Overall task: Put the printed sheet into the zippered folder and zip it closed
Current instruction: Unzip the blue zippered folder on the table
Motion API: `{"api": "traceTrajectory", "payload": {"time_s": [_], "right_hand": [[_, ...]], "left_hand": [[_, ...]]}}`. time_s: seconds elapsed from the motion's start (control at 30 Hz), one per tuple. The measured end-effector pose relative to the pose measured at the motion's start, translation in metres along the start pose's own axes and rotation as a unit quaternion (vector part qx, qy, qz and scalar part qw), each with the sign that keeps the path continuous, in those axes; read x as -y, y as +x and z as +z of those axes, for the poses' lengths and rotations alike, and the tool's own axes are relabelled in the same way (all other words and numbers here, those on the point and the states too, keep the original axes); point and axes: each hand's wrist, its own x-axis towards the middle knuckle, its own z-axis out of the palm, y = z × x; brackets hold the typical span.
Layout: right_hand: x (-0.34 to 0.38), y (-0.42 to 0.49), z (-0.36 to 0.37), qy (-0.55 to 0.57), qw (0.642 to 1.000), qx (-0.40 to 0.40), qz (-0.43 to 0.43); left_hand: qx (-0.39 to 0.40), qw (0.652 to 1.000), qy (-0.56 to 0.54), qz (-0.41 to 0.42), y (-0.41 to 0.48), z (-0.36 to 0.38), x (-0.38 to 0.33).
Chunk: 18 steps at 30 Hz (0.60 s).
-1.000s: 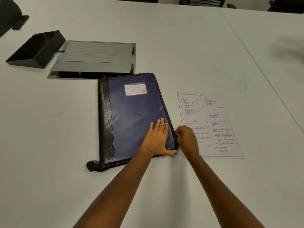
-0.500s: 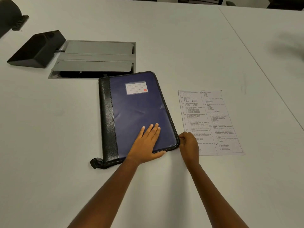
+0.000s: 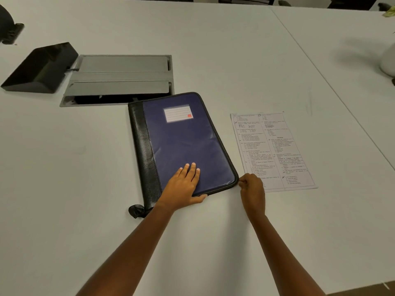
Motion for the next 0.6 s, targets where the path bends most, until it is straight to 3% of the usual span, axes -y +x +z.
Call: {"api": "traceTrajectory", "payload": {"time_s": [0.4,0.5,0.6], "right_hand": [[0.010,-0.044,0.021,0.043,0.995,-0.070,0.063],[0.014,-0.048,0.024,0.043,0.994,-0.077,0.064],[0.014,-0.048,0.023,0.030,0.995,-0.066,0.066]], "left_hand": [[0.010,1.000,-0.003,-0.017,0.000,0.001,-0.003],[-0.056,0.997,-0.043,-0.013,-0.003,0.006,-0.003],[-0.073,0.991,-0.112,-0.022,-0.010,0.009,0.004]]}}
